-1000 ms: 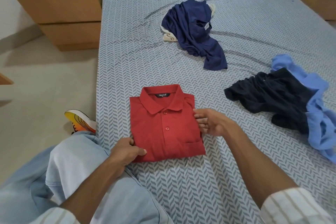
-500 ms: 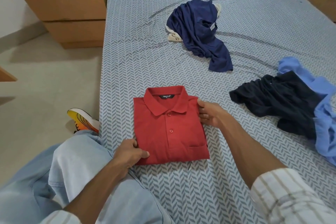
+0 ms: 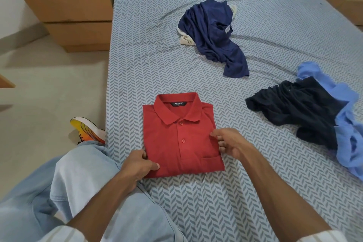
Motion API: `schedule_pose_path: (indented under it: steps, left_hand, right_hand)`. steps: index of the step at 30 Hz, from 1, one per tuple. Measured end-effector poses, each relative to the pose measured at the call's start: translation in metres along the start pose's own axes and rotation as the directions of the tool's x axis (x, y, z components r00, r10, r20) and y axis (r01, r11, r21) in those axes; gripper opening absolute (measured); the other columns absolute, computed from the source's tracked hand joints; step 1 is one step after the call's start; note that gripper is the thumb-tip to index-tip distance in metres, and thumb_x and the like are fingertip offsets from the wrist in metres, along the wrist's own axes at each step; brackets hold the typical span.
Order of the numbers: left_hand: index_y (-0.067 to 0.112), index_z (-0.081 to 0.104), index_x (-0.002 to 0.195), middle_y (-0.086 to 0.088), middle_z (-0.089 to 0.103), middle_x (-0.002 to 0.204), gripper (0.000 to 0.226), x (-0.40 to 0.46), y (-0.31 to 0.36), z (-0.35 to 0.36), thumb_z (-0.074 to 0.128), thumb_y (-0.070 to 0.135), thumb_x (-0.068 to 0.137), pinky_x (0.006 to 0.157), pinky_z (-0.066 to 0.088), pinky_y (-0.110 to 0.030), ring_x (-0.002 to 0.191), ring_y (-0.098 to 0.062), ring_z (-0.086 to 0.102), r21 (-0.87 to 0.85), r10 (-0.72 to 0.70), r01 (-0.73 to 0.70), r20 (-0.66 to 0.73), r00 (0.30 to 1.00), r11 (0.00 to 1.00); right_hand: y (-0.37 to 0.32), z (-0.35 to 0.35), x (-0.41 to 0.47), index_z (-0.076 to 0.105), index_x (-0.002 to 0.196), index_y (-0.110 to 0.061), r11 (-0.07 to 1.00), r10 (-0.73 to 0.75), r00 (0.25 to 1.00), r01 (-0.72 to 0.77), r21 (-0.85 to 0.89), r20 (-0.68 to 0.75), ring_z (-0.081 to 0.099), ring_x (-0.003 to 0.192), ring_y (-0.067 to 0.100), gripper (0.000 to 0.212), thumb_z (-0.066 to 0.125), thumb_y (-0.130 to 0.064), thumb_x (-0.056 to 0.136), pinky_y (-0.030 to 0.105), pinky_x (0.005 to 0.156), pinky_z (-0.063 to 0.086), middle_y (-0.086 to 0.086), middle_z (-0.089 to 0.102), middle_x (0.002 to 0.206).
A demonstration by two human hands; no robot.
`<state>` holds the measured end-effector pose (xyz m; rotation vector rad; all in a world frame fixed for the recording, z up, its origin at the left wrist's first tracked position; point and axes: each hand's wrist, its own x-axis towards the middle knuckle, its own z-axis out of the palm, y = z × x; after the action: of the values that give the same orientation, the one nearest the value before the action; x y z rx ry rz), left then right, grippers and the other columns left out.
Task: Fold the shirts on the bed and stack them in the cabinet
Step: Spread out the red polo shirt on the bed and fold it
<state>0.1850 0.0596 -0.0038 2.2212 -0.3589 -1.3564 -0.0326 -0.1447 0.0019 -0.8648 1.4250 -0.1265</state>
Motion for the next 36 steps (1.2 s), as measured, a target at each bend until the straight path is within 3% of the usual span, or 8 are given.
schedule_pose_path:
  steps: [4,9,13,16,18,23,32,36]
  left_hand:
    - [0.008,0.065,0.099,-0.007,0.07,0.101,0.034,0.0,0.001,0.0,0.086,0.008,0.072,0.093,0.055,-0.041,0.095,-0.023,0.066,0.007,-0.01,0.01,-0.001,1.0,1.0]
    - [0.008,0.066,0.1,-0.006,0.07,0.101,0.037,0.001,0.001,-0.001,0.087,0.009,0.07,0.092,0.055,-0.039,0.095,-0.022,0.065,0.032,-0.013,0.014,-0.012,1.0,0.999]
    - [0.009,0.066,0.101,-0.007,0.07,0.104,0.041,0.002,0.002,-0.001,0.088,0.007,0.066,0.094,0.055,-0.042,0.097,-0.023,0.065,0.041,-0.034,0.034,0.0,0.999,0.999]
    - [0.006,0.065,0.1,-0.009,0.069,0.102,0.038,0.003,0.001,0.0,0.086,0.006,0.068,0.084,0.056,-0.036,0.094,-0.023,0.064,0.052,-0.032,0.032,-0.009,0.999,0.998]
    - [0.004,0.064,0.098,-0.01,0.069,0.099,0.035,0.001,0.002,0.0,0.086,0.007,0.07,0.07,0.052,-0.029,0.09,-0.021,0.063,0.062,-0.029,0.03,-0.017,0.999,0.998]
    - [0.006,0.061,0.104,-0.006,0.066,0.103,0.046,0.001,0.0,0.0,0.09,0.016,0.069,0.071,0.047,-0.027,0.092,-0.019,0.061,0.069,-0.029,0.029,-0.001,1.0,0.997]
    - [0.01,0.056,0.087,-0.006,0.062,0.085,0.028,-0.005,0.003,0.001,0.078,0.017,0.072,0.057,0.044,-0.026,0.076,-0.02,0.059,0.298,0.006,0.039,-0.148,0.989,0.954]
    - [0.015,0.056,0.095,-0.003,0.064,0.094,0.03,-0.004,0.006,0.0,0.076,0.028,0.076,0.066,0.043,-0.029,0.085,-0.02,0.059,0.182,0.087,-0.043,-0.236,0.968,0.982]
  right_hand:
    - [-0.011,0.007,0.003,0.07,0.104,-0.007,0.994,-0.004,0.999,-0.001,-0.112,-0.047,0.061,0.065,0.016,0.058,0.093,-0.039,0.062,0.028,0.055,0.05,0.005,0.071,0.092]
    - [-0.011,0.011,0.009,0.071,0.101,-0.01,0.995,0.097,0.993,-0.095,0.027,-0.062,0.059,0.074,0.019,0.035,0.085,-0.022,0.072,0.032,0.066,0.051,0.002,0.068,0.088]
    - [-0.013,0.006,0.005,0.062,0.078,-0.013,0.981,0.159,0.987,-0.157,0.117,-0.015,0.038,0.047,0.012,0.015,0.076,-0.014,0.082,0.028,0.052,0.042,-0.001,0.051,0.051]
    - [-0.011,0.008,-0.005,0.066,0.09,-0.008,0.986,0.101,0.995,-0.1,0.131,0.001,0.05,0.058,0.013,0.012,0.076,-0.008,0.083,0.028,0.057,0.05,0.002,0.062,0.075]
    - [-0.004,0.007,-0.018,0.068,0.1,-0.004,0.997,0.041,0.999,-0.041,0.061,-0.012,0.067,0.071,0.014,0.027,0.083,-0.011,0.079,0.029,0.06,0.054,0.004,0.073,0.087]
    - [0.032,-0.009,-0.055,0.066,0.099,-0.002,0.976,-0.012,0.998,0.023,-0.218,0.054,0.06,0.044,0.004,0.028,0.083,-0.01,0.079,0.018,0.041,0.044,0.0,0.067,0.064]
    - [0.069,0.0,-0.044,0.055,0.079,-0.016,0.916,-0.153,0.984,0.108,-0.387,-0.088,0.062,0.072,0.018,0.041,0.093,-0.021,0.063,0.049,0.082,0.056,0.001,0.066,0.077]
    - [0.048,-0.003,-0.041,0.056,0.112,-0.018,0.884,-0.275,0.94,0.164,-0.438,-0.204,0.062,0.098,0.018,0.063,0.088,-0.047,0.067,0.039,0.086,0.051,-0.003,0.063,0.105]
